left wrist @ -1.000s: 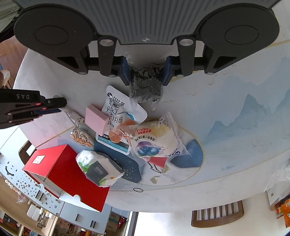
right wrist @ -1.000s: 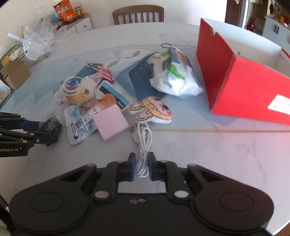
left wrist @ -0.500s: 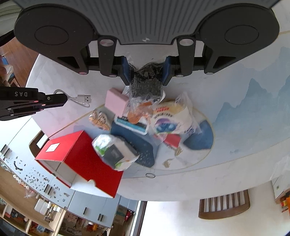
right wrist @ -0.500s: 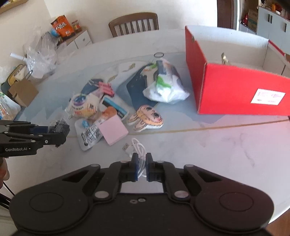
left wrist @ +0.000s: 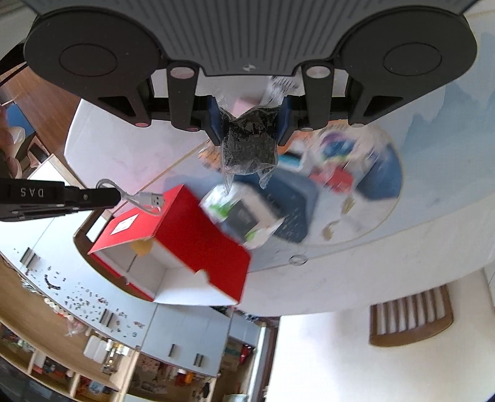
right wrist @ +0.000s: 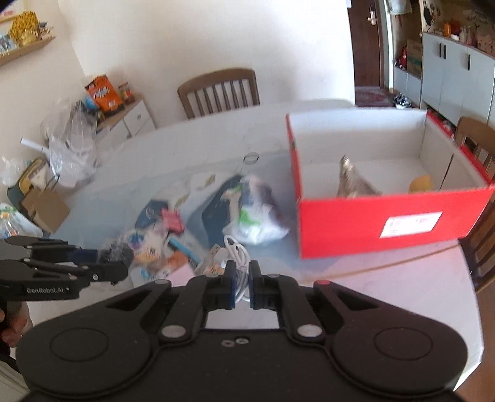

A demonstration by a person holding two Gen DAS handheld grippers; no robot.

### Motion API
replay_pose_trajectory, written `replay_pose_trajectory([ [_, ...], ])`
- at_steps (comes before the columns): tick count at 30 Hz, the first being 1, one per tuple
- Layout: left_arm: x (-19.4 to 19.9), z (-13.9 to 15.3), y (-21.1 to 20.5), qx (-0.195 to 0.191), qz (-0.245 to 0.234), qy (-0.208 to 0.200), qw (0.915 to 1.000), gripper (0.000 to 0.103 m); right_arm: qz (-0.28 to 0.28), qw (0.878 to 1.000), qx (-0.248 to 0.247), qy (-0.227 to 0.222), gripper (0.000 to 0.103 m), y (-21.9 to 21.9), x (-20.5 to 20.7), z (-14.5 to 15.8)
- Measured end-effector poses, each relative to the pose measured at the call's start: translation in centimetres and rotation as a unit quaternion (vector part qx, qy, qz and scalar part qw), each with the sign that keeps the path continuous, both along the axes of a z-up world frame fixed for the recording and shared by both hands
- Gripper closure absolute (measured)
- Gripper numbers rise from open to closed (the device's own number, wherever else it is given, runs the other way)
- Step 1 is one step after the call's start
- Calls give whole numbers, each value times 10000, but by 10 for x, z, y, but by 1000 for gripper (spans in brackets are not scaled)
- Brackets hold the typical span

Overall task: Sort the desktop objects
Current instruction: 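Carry the black seed bag and white cable over the red box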

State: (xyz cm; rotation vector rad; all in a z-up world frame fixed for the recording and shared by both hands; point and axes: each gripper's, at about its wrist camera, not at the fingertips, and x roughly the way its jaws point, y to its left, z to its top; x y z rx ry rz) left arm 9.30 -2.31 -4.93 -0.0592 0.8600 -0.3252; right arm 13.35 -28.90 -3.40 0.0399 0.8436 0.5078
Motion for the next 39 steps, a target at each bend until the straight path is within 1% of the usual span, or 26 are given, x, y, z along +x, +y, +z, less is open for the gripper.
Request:
replay_pose_trajectory([
  [3,12,11,-19,21,-162,-120,9998,68,-109,9999,38,-124,96,-13,9,11],
  [7,30,24,-48,52,-382,-298,9988,68,-244,9993,45,-281,96,-30,23,18],
  [12,52,34,-83,106,-600,-428,9972,68,-310,9984,-14,-464,96,-53,42,24],
  [16,68,39,-110,190,-701,-516,9960,68,-343,9977,-39,-589,96,-71,56,26],
  [22,95,41,-141,266,-729,-499,9957,68,-360,9968,-84,-708,96,-96,80,25],
  [26,115,37,-156,291,-697,-366,9965,68,-364,9967,-86,-723,96,-109,97,21],
  [30,136,31,-169,376,-673,-231,9968,68,-376,9972,-81,-638,96,-119,115,14],
  [39,176,20,-201,878,-676,-289,9934,68,-313,9985,-202,-394,96,-131,153,-10],
])
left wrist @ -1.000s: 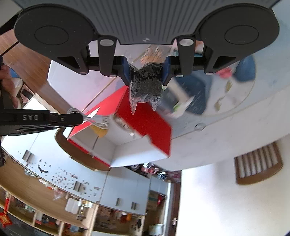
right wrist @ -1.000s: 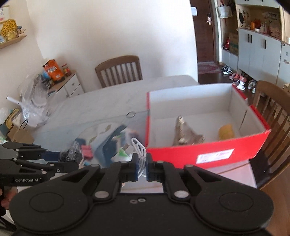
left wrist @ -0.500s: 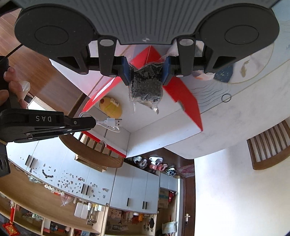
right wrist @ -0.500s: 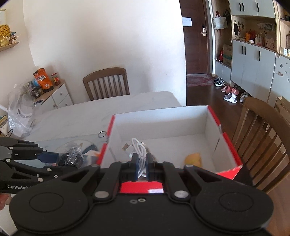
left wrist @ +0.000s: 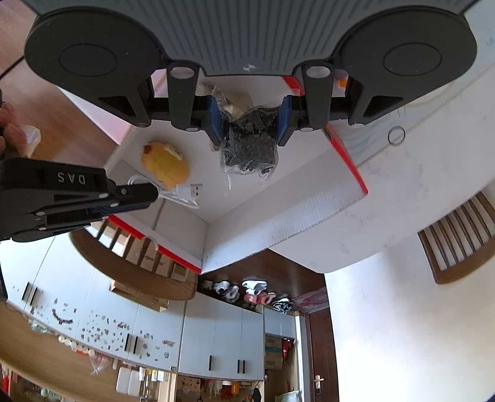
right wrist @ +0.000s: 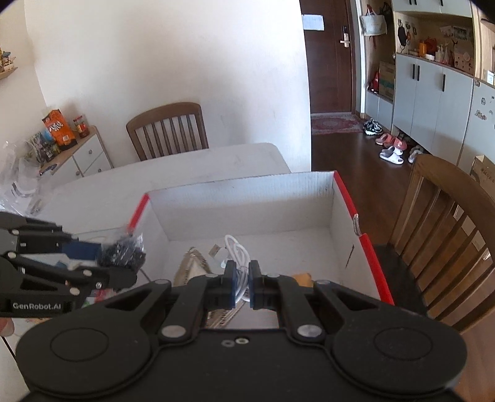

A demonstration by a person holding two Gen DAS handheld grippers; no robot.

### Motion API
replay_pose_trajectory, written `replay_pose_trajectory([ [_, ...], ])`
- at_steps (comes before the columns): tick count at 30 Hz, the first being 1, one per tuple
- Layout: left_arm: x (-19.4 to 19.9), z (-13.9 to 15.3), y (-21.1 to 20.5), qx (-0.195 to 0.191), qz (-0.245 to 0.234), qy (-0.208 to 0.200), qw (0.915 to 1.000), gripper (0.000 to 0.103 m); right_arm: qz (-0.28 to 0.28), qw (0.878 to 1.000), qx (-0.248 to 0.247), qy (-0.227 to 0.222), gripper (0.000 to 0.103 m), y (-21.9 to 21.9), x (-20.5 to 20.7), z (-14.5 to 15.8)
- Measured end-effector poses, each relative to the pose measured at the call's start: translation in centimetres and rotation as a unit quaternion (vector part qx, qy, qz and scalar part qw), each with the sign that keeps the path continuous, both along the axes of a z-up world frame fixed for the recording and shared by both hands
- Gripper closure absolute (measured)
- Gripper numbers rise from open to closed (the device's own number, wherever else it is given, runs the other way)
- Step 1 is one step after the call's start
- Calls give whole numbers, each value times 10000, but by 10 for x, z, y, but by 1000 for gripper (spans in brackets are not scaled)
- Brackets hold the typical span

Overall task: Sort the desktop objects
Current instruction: 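Carry the black seed bag and white cable over the red box, then lower the seed bag and cable into the box and open both tools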

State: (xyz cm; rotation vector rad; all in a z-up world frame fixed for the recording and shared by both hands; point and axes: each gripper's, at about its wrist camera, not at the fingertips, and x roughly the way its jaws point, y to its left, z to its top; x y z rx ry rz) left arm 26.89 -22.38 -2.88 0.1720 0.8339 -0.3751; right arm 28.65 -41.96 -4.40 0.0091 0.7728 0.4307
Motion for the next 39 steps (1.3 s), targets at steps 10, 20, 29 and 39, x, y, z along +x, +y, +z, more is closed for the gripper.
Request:
replay_pose_trajectory([
  [10,54,-24,-17,361,20,440,9984,67,169,9991,-215,322,96,12,23,-22],
  [20,92,-42,-22,546,98,856,9948,67,397,9960,-574,561,96,24,36,-44],
  [29,104,-61,-30,688,31,1223,9901,67,682,9914,-826,756,96,33,42,-58],
  [39,109,-73,-33,798,25,1398,9869,67,970,9879,-881,830,82,33,44,-59],
])
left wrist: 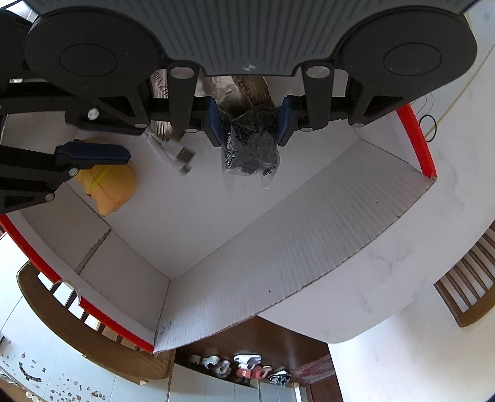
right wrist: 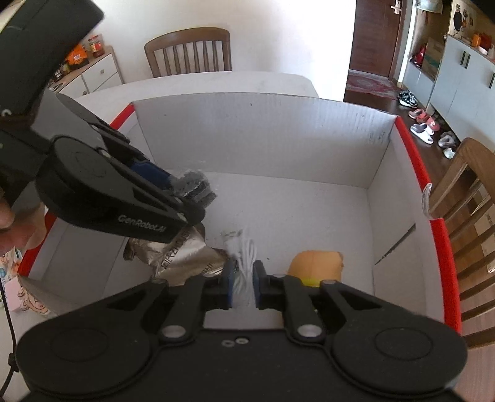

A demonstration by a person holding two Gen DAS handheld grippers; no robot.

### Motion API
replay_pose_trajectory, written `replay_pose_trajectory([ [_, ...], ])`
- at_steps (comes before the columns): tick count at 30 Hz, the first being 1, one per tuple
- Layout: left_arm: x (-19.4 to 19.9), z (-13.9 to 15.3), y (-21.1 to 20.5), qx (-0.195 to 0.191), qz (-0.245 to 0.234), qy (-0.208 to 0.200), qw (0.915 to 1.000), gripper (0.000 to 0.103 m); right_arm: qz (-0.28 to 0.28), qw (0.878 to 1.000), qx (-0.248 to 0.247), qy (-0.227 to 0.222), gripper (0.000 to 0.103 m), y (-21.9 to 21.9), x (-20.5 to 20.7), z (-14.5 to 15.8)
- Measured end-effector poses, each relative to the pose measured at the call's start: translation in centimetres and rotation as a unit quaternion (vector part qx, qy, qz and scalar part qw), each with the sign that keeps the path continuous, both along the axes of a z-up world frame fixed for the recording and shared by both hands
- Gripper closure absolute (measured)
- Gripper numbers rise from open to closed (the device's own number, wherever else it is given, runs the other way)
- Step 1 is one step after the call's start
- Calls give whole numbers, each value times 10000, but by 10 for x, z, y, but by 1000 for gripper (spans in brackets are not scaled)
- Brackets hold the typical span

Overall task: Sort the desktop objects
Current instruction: 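Lower the seed bag and cable into the box and open both tools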

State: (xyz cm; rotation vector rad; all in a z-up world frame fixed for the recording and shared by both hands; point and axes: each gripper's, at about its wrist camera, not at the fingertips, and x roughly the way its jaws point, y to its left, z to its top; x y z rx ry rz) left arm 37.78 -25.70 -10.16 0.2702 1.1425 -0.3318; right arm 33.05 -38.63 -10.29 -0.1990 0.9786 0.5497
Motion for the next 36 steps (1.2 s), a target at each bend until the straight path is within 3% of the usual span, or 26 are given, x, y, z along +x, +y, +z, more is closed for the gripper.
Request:
replay_pose_trajectory([
  [2,1,-2,1,-7,32,41,10000,67,38,10000,24,44,81,1,1,0],
  [8,-1,0,5,-149,84,46,9998,63,99,9999,-12,-18,65,2,0,5],
  [14,-10,12,6,-378,28,-188,9991,41,97,9999,4,-94,58,-1,-1,14],
  [36,-87,76,48,-1269,148,-995,9868,41,-67,9973,647,-348,53,-21,-32,66],
])
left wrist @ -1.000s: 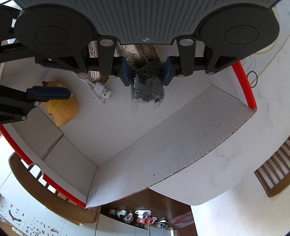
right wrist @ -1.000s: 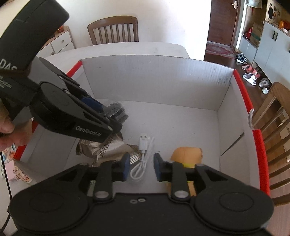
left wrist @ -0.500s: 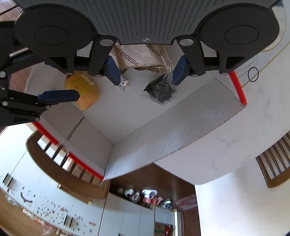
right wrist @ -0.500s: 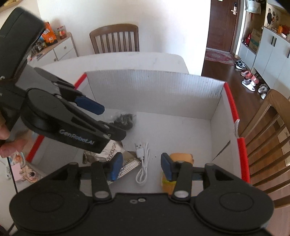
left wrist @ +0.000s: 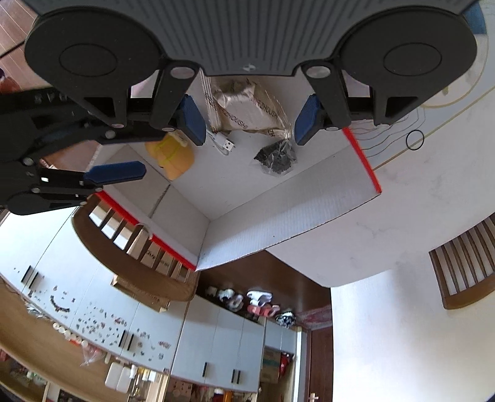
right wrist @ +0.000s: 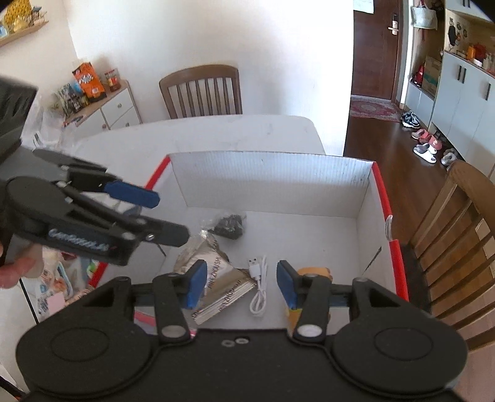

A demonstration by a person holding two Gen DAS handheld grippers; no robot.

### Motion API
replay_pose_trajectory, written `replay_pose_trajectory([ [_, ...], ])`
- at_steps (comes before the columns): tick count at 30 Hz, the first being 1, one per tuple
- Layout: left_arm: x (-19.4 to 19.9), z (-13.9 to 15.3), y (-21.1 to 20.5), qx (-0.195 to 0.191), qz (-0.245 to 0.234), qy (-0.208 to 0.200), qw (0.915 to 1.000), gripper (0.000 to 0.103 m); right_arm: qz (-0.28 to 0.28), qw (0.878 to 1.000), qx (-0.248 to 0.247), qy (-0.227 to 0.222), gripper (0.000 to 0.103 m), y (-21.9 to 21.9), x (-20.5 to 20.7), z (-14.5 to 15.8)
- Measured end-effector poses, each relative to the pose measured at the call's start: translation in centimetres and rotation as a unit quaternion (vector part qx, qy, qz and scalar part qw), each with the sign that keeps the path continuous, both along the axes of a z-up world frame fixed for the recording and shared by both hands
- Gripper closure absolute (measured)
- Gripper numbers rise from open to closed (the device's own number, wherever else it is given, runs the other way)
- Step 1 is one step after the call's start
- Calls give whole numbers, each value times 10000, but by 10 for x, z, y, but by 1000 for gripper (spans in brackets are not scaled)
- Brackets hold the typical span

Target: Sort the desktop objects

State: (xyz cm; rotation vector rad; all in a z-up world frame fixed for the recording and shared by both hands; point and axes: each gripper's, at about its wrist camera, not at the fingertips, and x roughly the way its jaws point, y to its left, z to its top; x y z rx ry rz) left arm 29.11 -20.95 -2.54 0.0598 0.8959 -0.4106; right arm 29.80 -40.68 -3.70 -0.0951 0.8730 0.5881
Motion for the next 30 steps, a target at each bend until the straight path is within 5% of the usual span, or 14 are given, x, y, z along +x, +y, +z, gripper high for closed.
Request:
replay_pose_trajectory([
  [12,-50,10,23,-119,-31,-224,9997,40,-253,9996,95,-129,39,9,-27,8],
  [17,-66,8,34,-232,-91,-232,9994,36,-301,9994,89,-168,37,20,-39,8],
  [20,-76,8,42,-312,-96,-290,9990,23,-357,9991,105,-209,33,26,-47,9],
  [30,-109,1,74,-377,-99,-361,9986,20,-297,9988,194,-332,21,54,-75,12],
])
